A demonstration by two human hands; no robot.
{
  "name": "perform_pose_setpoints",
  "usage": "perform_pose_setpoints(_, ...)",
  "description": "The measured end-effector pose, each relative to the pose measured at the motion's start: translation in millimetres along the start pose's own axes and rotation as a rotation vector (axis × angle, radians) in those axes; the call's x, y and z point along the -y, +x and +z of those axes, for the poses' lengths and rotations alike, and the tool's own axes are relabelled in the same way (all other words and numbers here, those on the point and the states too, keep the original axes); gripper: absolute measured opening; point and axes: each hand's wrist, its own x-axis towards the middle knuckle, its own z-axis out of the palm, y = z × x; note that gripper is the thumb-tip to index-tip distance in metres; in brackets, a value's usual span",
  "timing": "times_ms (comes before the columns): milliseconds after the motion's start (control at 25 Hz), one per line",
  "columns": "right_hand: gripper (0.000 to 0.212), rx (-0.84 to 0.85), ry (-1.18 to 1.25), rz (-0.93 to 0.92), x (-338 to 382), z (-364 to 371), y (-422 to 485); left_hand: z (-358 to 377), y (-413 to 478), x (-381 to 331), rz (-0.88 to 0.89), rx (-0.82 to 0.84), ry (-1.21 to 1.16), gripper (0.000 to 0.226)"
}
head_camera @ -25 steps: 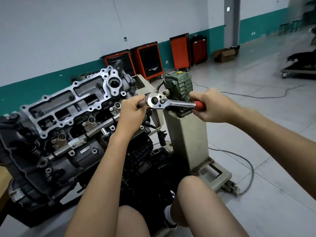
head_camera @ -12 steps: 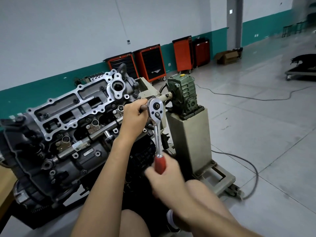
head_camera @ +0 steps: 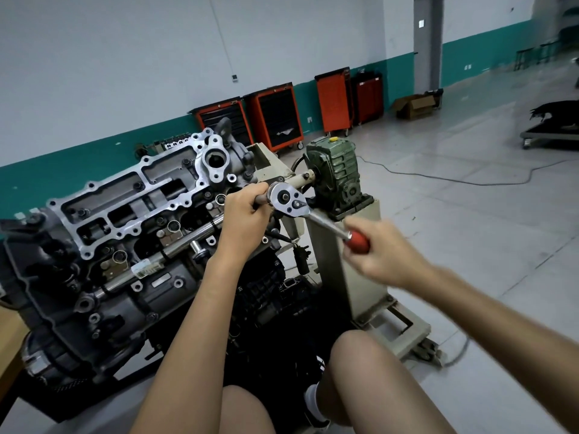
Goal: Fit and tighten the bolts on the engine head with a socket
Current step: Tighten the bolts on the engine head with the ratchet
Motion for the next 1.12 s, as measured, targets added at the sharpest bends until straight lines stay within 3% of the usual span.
perform_pose_setpoints(80,0.039,-0.088,0.331,0.144,26,49,-36,1,0,0,-0.011,-0.011,0.021,0.042)
perform_pose_setpoints(200,0.028,-0.147,0.851,0.339,85,115,-56,1,1,2,-0.035,0.004,0.036,0.022)
perform_pose_setpoints(280,0.020,-0.130,0.990,0.391,104,133,-56,-1,1,2,-0.048,0.024,0.026,0.016)
perform_pose_setpoints(360,0.024,-0.103,0.819,0.336,86,113,-55,-3,1,3,-0.051,0.047,0.001,0.012)
perform_pose_setpoints(480,0.038,0.000,0.329,0.123,24,46,-38,-2,2,-1,-0.015,0.054,0.020,0.018)
perform_pose_setpoints(600,0.030,0.077,-0.129,-0.110,-10,-26,12,0,5,-3,0.017,0.026,0.031,0.022)
perform_pose_setpoints(720,0.023,0.004,-0.253,-0.187,-11,-35,33,-2,3,0,-0.025,0.025,0.001,0.023)
perform_pose_setpoints(840,0.036,-0.077,0.070,0.011,4,15,-12,-3,0,1,-0.033,0.016,-0.002,0.025)
perform_pose_setpoints(1000,0.029,-0.138,0.777,0.325,76,106,-53,-2,1,2,-0.047,0.018,0.001,0.019)
perform_pose_setpoints(1120,0.018,-0.122,1.009,0.393,111,135,-52,-5,1,-2,-0.062,0.044,-0.038,0.011)
